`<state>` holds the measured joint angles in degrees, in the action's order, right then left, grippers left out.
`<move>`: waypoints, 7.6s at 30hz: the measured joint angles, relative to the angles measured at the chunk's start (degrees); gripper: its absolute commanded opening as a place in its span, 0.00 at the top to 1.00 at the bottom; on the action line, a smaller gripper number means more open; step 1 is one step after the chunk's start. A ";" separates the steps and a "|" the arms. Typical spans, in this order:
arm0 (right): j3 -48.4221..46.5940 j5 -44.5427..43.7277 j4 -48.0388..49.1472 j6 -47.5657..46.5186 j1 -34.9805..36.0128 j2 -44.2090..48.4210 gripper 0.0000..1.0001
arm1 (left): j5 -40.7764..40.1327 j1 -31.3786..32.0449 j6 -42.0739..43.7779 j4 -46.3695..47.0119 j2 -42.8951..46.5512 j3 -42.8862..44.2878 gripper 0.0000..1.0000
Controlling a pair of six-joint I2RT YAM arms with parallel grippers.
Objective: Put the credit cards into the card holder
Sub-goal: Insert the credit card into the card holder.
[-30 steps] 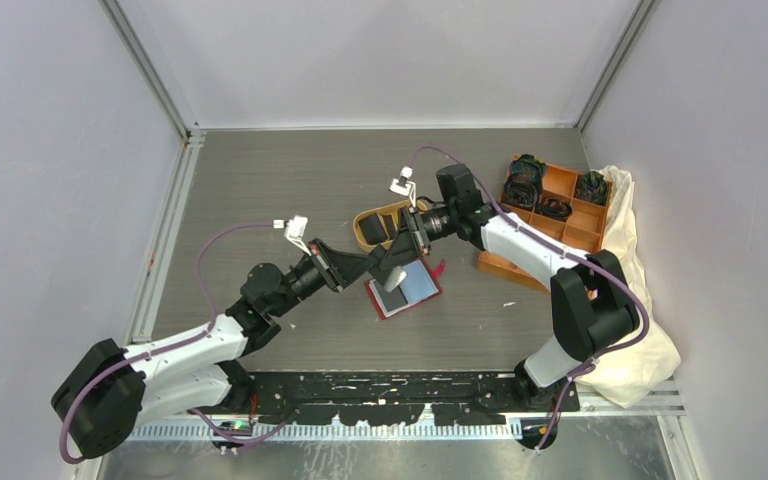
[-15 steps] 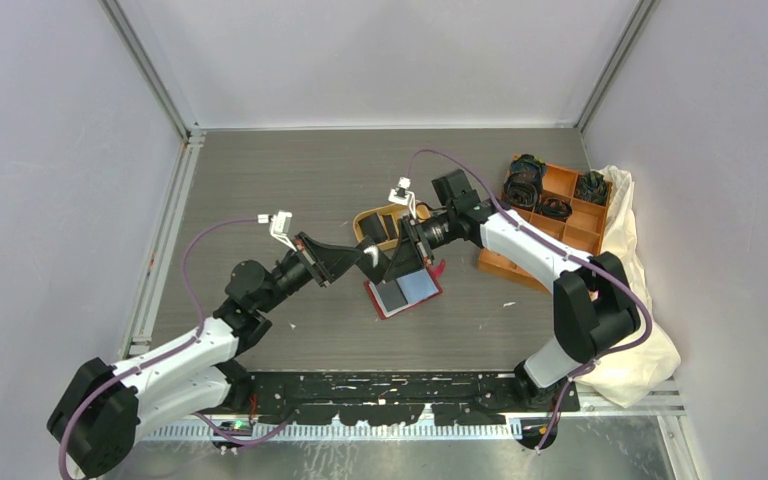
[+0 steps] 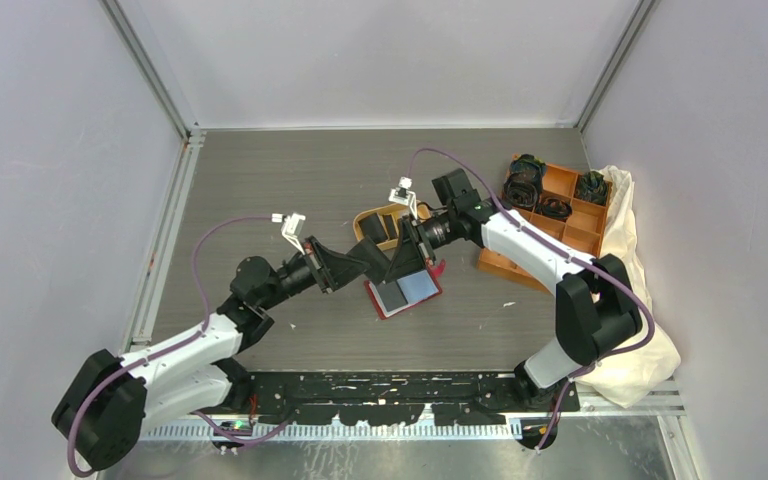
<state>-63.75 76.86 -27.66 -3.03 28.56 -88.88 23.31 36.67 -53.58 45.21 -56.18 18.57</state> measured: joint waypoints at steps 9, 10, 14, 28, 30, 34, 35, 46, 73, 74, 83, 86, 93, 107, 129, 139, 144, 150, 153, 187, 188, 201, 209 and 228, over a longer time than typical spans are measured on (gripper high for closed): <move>-0.15 0.13 -1.62 -2.19 0.20 0.00 0.99 | 5.07 -2.67 0.07 -1.29 -0.74 1.46 0.78; -0.20 0.11 -2.08 -2.78 0.31 0.00 0.99 | 5.53 -2.86 0.07 -1.38 -1.05 1.75 0.78; -0.61 -0.07 -4.24 -5.14 0.61 0.00 0.99 | 8.09 -3.91 -0.09 -1.40 -2.38 2.69 0.99; -2.16 -16.02 -17.62 -32.44 0.50 2.78 0.20 | 12.92 -7.19 -0.22 -4.48 -2.91 2.21 1.00; 2.29 -20.76 -17.35 -41.48 0.00 6.62 0.12 | 12.79 -7.34 0.33 -8.11 -2.12 1.77 1.00; 10.86 -29.46 -16.98 -54.73 -0.90 11.61 0.13 | 12.46 -7.34 0.46 -11.74 -1.60 -0.24 1.00; 11.65 -31.54 -16.72 -56.74 -1.01 11.04 0.13 | 12.22 -7.34 0.28 -12.28 -1.70 -0.96 1.00; 12.94 -48.26 -9.92 -69.51 -1.27 3.28 0.14 | 8.46 -6.86 -2.21 -10.27 -9.70 -3.37 1.00; -1.88 -54.38 -18.93 -78.25 -1.09 -14.40 0.32 | 5.49 -4.74 -7.80 1.36 -29.07 0.31 1.00; -1.95 -54.34 -19.26 -78.40 -0.90 -14.40 0.32 | 5.40 -4.63 -7.93 1.81 -29.68 0.44 1.00; -1.97 -53.29 -21.00 -79.12 2.86 -14.40 0.35 | 4.74 -3.37 -9.81 7.17 -37.07 1.33 1.00; -1.97 -52.83 -21.31 -79.08 3.63 -14.40 0.36 | 4.74 -3.37 -10.54 9.01 -38.99 1.33 1.00; -1.97 -52.11 -21.51 -78.53 4.02 -14.40 0.37 | 4.72 -3.37 -10.75 12.37 -39.91 -0.13 1.00; -1.97 -52.15 -21.68 -77.40 5.51 -14.40 0.39 | 4.92 -3.41 -9.99 4.13 -34.56 -1.33 1.00; -1.97 -52.39 -21.62 -76.96 5.99 -14.40 0.41 | 6.36 -3.41 -9.38 -3.26 -37.16 1.07 1.00; -1.97 -52.39 -21.64 -76.94 6.19 -14.40 0.42 | 7.30 -3.41 -10.80 -2.49 -39.78 2.69 1.00; -1.97 -52.39 -21.64 -76.81 6.25 -14.40 0.42 | 8.04 -3.41 -11.04 -1.99 -41.13 3.72 1.00; -1.97 -52.39 -21.64 -76.76 6.38 -14.40 0.43 | 8.44 -3.41 -11.58 -2.21 -41.92 4.52 1.00; -1.97 -52.39 -21.66 -76.76 6.38 -14.40 0.43 | 8.81 -3.41 -12.13 -2.45 -42.34 4.92 1.00; -1.97 -52.41 -21.70 -76.54 7.10 -14.40 0.45 | 20.22 -5.95 -16.24 -5.79 -51.23 12.63 1.00; -1.97 -52.41 -21.70 -76.54 7.10 -14.40 0.45 | 20.44 -5.97 -16.24 -5.86 -51.52 12.92 1.00; -2.27 -52.65 -22.29 -73.20 7.39 -13.90 0.26 | 21.88 -6.05 -16.28 -4.61 -53.51 14.19 0.82; -2.60 -52.87 -23.47 -71.08 6.45 -6.71 0.22 | 22.69 -6.05 -16.33 -3.06 -54.07 14.21 0.80; -2.03 -40.28 -11.06 -53.44 21.77 -2.10 0.86 | 23.47 -6.05 -16.48 -1.16 -55.08 14.21 0.79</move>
<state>-65.78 36.58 -38.72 -56.47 50.33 -90.98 46.78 30.61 -70.06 44.05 -111.26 32.77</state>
